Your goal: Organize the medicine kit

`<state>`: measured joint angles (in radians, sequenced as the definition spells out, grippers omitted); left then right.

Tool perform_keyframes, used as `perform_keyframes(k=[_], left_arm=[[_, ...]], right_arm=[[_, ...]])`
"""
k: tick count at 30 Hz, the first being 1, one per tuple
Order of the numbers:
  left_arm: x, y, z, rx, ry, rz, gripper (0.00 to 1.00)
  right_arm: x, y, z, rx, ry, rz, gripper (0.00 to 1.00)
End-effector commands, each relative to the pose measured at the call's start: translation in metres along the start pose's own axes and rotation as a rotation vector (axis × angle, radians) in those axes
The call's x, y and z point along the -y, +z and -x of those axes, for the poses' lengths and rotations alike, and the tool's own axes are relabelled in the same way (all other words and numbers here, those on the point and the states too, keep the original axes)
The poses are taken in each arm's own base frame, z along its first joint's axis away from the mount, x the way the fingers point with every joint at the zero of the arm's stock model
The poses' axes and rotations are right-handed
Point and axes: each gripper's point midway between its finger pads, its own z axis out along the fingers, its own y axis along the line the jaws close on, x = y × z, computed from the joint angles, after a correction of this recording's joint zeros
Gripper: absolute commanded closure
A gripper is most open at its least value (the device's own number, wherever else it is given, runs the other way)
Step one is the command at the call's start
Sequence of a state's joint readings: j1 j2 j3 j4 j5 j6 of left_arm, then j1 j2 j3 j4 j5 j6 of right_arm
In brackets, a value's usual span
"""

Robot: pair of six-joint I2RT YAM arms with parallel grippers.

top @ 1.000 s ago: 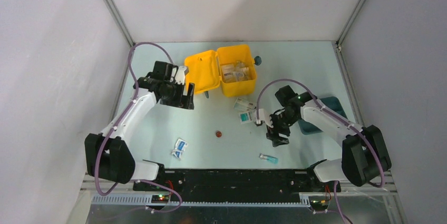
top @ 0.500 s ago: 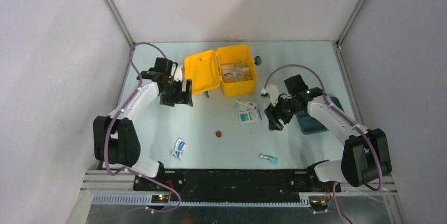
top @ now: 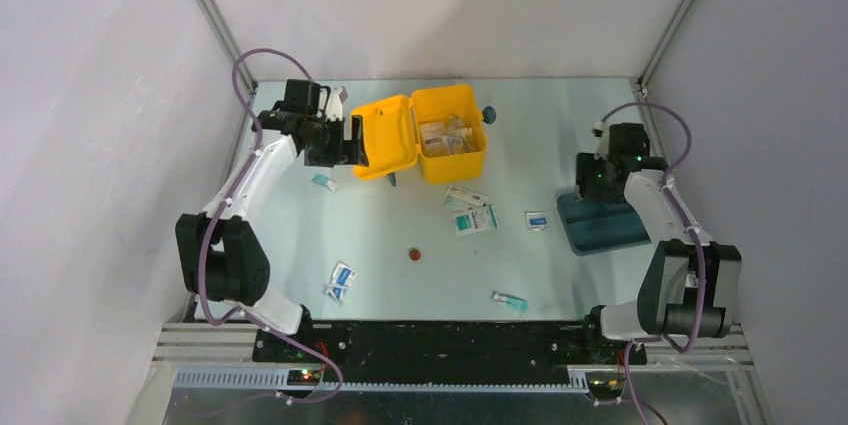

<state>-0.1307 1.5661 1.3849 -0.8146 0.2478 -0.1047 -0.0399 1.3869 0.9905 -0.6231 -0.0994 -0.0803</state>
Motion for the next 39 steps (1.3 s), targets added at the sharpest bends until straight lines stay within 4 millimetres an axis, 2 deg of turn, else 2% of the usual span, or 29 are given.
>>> perform_keyframes(k=[1,6,11,23,28,31,34,36,37,38,39], left_arm=[[0.002,0.0,0.01,0.019,0.019,-0.017,0.08],[0.002,0.001,0.01,0.018,0.025,-0.022,0.09],[0.0,-0.002,0.009,0.02,0.067,-0.018,0.09],[0.004,-0.012,0.013,0.023,0.155,-0.039,0.08],[0.004,-0.015,0.017,0.034,0.172,-0.035,0.08],[0.003,-0.017,0.02,0.042,0.18,-0.032,0.08],[0.004,-0.017,0.02,0.041,0.184,-0.035,0.08],[0.004,-0.016,0.016,0.034,0.18,-0.041,0.08],[0.005,-0.015,0.015,0.031,0.178,-0.045,0.08],[0.005,-0.015,0.012,0.025,0.175,-0.048,0.08],[0.006,-0.015,0.012,0.025,0.171,-0.051,0.08]], right_arm=[[0.051,-0.001,-0.002,0.004,0.254,-0.215,0.38],[0.078,0.01,-0.018,-0.022,0.436,-0.332,0.45],[0.096,0.021,-0.023,-0.026,0.555,-0.388,0.5],[0.092,0.048,-0.023,-0.046,0.641,-0.334,0.52],[0.094,0.044,-0.018,-0.049,0.655,-0.352,0.52],[0.094,0.031,-0.011,-0.046,0.652,-0.371,0.52],[0.085,0.025,-0.001,-0.026,0.627,-0.349,0.51],[0.072,0.022,0.014,0.015,0.571,-0.278,0.51],[0.048,0.023,0.024,0.023,0.528,-0.156,0.5],[0.034,0.021,0.037,0.063,0.444,-0.075,0.5],[0.002,0.019,0.046,0.072,0.345,0.078,0.5]])
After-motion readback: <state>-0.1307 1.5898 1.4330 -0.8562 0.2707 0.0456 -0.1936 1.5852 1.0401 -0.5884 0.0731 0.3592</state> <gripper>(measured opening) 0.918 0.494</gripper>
